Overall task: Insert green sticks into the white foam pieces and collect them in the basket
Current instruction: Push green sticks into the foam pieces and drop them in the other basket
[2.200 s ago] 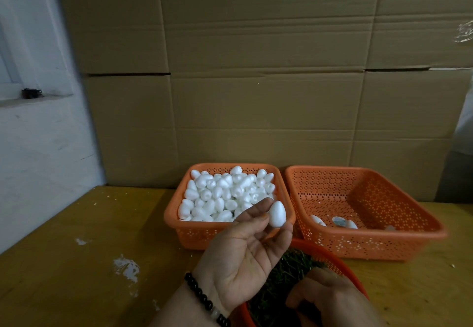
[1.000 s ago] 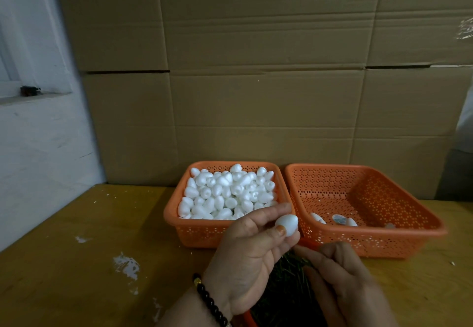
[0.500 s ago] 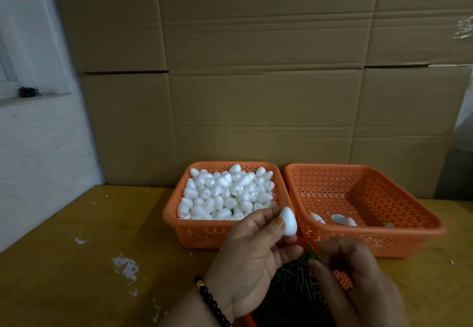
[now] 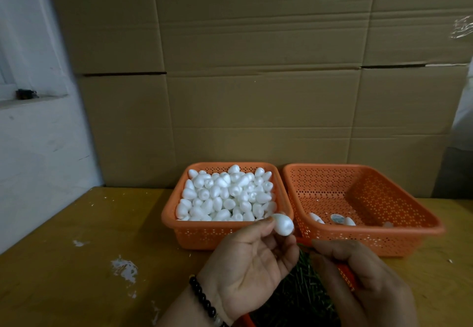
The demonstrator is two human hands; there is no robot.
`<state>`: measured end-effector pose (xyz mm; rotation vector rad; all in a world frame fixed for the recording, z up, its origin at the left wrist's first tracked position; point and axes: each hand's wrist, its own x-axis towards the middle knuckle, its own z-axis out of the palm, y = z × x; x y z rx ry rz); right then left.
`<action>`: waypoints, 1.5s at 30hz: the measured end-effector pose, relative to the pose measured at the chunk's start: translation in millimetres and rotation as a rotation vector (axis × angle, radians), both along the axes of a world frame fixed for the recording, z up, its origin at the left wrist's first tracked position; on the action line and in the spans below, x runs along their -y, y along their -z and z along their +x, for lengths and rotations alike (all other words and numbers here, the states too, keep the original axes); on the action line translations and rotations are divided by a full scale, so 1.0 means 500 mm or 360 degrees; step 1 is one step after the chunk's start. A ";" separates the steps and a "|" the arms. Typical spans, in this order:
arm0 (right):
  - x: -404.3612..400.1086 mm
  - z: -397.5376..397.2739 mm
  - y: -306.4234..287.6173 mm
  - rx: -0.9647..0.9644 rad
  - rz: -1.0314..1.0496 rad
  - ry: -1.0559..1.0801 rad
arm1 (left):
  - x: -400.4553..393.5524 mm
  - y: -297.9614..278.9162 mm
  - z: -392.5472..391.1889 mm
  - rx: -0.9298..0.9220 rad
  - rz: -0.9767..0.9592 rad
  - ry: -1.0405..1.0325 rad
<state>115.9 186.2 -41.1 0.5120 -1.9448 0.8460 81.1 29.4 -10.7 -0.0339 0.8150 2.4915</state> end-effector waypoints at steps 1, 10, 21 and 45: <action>-0.003 0.000 0.001 0.0002 -0.0013 0.0019 | -0.001 -0.001 0.001 0.0011 0.0013 0.0001; -0.015 -0.007 -0.004 0.0028 -0.0107 0.0113 | -0.002 0.000 0.005 0.0010 0.0047 0.0022; -0.018 -0.012 -0.006 0.0032 -0.0128 0.0105 | -0.010 0.001 0.010 -0.0183 -0.0025 0.0014; -0.020 -0.012 -0.002 0.0033 -0.0124 0.0096 | -0.014 0.002 0.014 -0.0246 -0.0224 0.0021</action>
